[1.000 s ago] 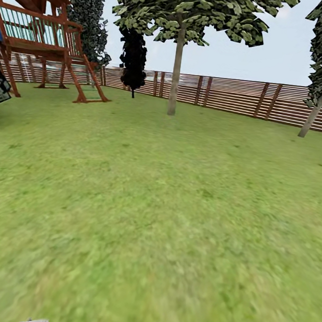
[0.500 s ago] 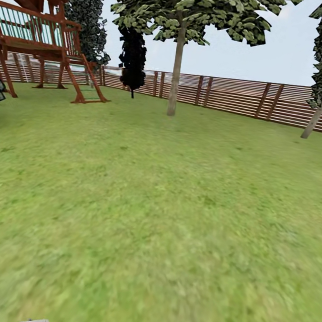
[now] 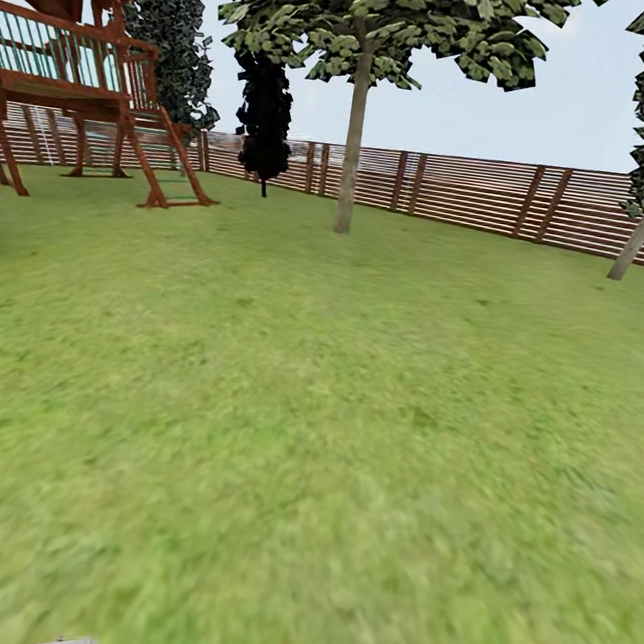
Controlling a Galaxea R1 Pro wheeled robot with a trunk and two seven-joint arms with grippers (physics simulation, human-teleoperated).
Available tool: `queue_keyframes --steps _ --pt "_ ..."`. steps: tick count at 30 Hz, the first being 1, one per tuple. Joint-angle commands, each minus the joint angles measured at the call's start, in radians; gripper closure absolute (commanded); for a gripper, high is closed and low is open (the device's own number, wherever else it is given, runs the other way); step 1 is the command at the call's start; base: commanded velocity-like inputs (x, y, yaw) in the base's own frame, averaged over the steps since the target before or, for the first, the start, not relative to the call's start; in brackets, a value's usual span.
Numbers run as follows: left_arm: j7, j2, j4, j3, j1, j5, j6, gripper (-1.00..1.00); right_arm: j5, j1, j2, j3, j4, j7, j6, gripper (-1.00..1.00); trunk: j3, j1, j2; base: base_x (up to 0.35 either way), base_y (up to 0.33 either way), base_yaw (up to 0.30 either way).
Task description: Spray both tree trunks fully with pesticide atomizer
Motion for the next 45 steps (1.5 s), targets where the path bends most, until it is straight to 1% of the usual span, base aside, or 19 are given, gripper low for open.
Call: queue_keyframes --steps 1,45 --pt "-0.007 0.0 0.0 0.009 -0.001 -0.002 -0.002 1.0 0.005 -0.001 0.0 0.008 0.001 -0.01 -0.001 -1.0 -0.001 0.0 0.0 0.34 0.0 0.0" --pt "-0.007 0.0 0.0 0.009 -0.001 -0.002 -0.002 1.0 0.005 -0.001 0.0 0.008 0.001 -0.01 -0.001 -1.0 -0.001 0.0 0.0 0.34 0.0 0.0"
